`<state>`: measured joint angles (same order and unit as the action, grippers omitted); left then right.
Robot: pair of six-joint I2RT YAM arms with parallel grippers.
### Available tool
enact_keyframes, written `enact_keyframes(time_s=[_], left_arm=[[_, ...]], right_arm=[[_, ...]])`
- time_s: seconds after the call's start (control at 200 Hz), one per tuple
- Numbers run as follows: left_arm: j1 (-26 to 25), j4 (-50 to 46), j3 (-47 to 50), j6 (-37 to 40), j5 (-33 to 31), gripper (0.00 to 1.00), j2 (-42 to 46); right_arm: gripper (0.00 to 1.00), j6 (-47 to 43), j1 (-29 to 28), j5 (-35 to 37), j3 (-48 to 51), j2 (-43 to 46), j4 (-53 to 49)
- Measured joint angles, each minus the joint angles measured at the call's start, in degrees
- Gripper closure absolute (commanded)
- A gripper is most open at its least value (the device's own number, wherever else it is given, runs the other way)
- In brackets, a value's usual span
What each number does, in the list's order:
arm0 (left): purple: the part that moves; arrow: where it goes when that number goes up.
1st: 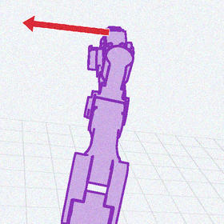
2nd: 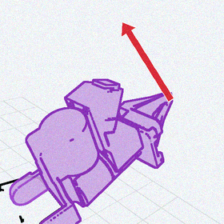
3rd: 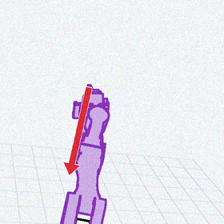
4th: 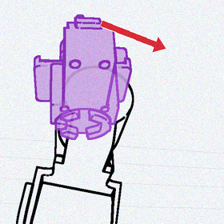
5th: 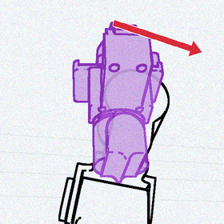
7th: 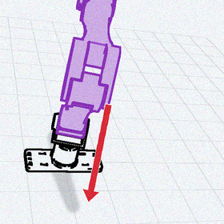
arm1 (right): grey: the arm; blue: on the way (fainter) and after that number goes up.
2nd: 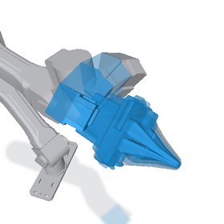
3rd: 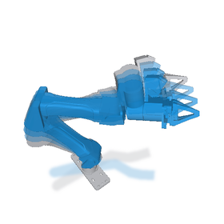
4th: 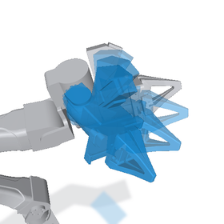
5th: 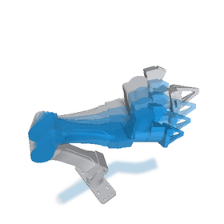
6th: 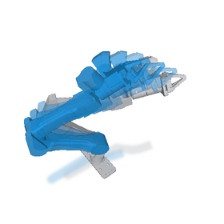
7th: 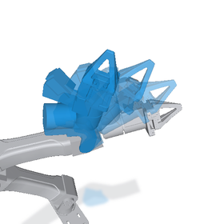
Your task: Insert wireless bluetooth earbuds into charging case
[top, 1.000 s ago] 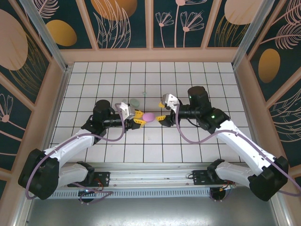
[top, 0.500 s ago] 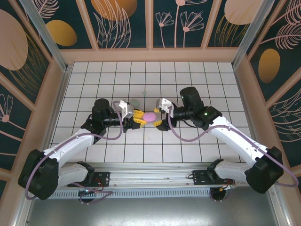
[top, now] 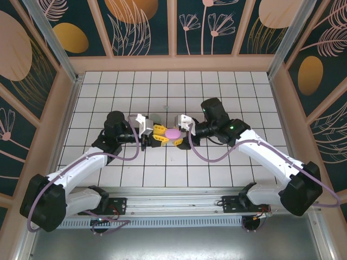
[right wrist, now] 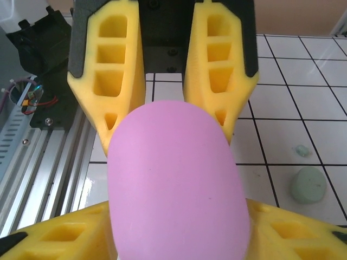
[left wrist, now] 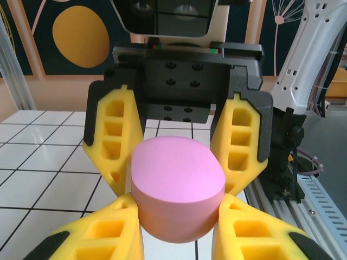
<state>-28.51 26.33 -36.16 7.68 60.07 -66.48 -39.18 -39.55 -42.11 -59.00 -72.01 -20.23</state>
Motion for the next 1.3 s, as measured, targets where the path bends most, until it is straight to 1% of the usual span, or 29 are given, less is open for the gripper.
enact_keyframes(time_s=[0.125, 0.225, 0.325, 0.47, 0.555, 0.681, 0.826, 0.946, 1.071, 1.301], left_arm=[[0.0, -1.0, -0.3, 1.1, 0.2, 0.82, 0.0], [0.0, -1.1, -0.4, 1.5, 0.2, 0.78, -0.1], [0.0, -1.2, -0.4, 1.7, 0.0, 0.71, -0.1], [0.0, -1.1, -0.4, 2.2, -0.1, 0.54, 0.0], [0.0, -0.6, -0.3, 2.3, -0.6, 0.49, 0.0], [0.0, 1.6, 0.9, 1.7, -1.8, 0.47, 0.0], [0.0, 2.8, 1.8, 1.4, -2.5, 0.47, 0.0], [0.0, 3.7, 1.9, 1.2, -2.7, 0.47, 0.1], [0.0, 4.4, 1.9, 0.3, -2.6, 0.42, 0.1], [0.0, 7.3, 1.9, -2.9, -2.4, 0.41, -0.9]], right_arm=[[0.65, 0.1, 0.0, 0.0, -0.1, -0.6, -0.5], [0.71, 0.3, 0.0, 0.0, -0.1, -0.6, -0.9], [0.75, 0.7, 0.1, -0.1, -0.1, -0.6, -0.9], [0.78, 2.1, 0.2, -1.1, -0.2, -1.0, -0.5], [0.79, 3.6, 0.2, -2.2, -0.4, -1.5, 0.2], [0.80, 5.1, 0.2, -3.8, -0.9, -1.8, 1.3], [0.80, 5.7, 0.2, -4.5, -1.3, -2.3, 1.7], [0.80, 5.7, 0.2, -4.4, -1.4, -2.4, 1.8], [0.81, 5.7, 0.2, -4.0, -1.4, -2.4, 1.8], [0.81, 5.7, 0.2, -2.3, -1.4, -2.4, 2.1]])
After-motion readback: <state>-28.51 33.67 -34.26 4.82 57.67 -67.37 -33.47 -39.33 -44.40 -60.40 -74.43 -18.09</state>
